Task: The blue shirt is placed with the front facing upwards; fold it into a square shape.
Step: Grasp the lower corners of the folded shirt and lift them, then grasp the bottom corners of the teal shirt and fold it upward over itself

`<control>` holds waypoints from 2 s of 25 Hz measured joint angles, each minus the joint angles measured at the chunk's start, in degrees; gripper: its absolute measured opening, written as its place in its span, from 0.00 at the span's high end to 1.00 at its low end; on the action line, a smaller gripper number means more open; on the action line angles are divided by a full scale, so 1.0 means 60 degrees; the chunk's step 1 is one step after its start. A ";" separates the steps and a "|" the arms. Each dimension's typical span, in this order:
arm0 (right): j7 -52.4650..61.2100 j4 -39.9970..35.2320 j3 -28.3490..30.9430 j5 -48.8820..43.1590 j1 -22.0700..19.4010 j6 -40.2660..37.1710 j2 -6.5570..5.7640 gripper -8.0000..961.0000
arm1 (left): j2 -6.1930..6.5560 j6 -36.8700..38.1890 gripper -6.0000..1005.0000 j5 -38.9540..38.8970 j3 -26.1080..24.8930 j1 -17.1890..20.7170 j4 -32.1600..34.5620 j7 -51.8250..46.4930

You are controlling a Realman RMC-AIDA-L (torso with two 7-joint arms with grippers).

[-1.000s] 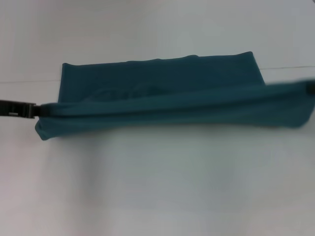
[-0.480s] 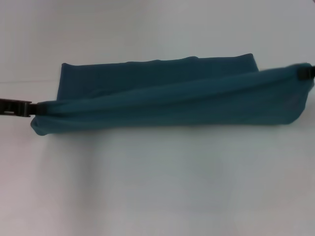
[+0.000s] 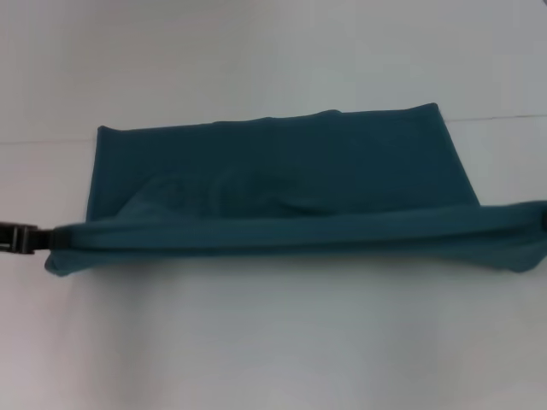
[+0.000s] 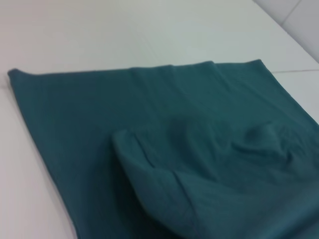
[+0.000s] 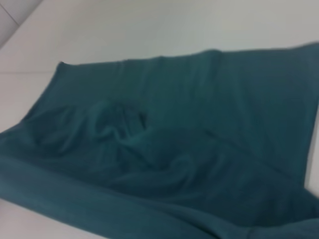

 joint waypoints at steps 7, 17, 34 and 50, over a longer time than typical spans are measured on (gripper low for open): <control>-0.0053 -0.0033 0.0076 0.0034 -0.0285 -0.0699 0.0094 0.93 | 0.0001 0.0747 0.98 -0.0208 -0.0227 0.0292 -0.0006 0.0061; -0.0068 -0.0161 0.0881 0.0034 -0.0557 -0.1842 0.0057 0.93 | -0.0113 0.1776 0.98 -0.0221 -0.0440 0.0667 -0.0422 0.0204; -0.0207 -0.0215 0.1333 0.0101 -0.0746 -0.2609 -0.0003 0.93 | -0.0225 0.2670 0.98 -0.0224 -0.0850 0.0945 -0.0945 0.0142; 0.0015 -0.0273 0.1246 0.0158 -0.1118 -0.2904 0.0065 0.93 | -0.0236 0.3237 0.98 -0.0223 -0.1562 0.1242 -0.1210 0.0205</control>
